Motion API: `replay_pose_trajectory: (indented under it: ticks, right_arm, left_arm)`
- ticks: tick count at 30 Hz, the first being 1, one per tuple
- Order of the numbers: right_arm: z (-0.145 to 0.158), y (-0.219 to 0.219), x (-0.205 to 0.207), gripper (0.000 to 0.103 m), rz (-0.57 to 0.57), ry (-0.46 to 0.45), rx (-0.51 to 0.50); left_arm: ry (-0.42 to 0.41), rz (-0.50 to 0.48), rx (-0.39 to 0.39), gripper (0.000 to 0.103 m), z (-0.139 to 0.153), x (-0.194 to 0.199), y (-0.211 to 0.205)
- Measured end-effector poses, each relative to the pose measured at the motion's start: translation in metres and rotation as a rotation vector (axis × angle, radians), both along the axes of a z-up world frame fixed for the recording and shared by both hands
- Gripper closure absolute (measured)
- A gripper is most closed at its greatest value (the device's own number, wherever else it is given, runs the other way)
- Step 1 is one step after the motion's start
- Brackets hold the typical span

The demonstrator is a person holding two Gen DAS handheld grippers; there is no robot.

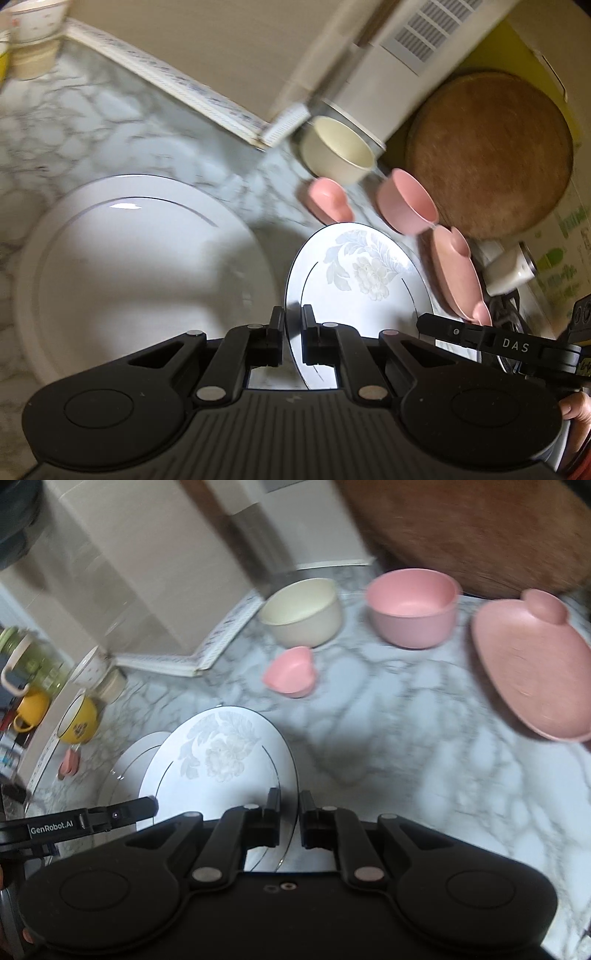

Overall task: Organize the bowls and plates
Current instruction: 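Carry the floral plate over and lower it onto the large white plate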

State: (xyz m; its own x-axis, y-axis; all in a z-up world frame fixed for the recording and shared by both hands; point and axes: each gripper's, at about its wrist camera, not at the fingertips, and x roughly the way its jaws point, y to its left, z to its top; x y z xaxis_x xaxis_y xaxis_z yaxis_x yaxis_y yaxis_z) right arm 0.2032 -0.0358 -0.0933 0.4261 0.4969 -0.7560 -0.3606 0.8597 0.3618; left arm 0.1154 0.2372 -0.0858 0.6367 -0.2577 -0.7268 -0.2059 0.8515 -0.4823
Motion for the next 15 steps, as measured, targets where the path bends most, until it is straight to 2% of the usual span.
replay_pose_trajectory:
  ticks: [15]
  right_arm:
    - [-0.01,0.105,-0.003,0.092,0.18,-0.017,-0.058]
  left_arm:
    - [0.019,0.188,0.012,0.096,-0.01,-0.049,0.08]
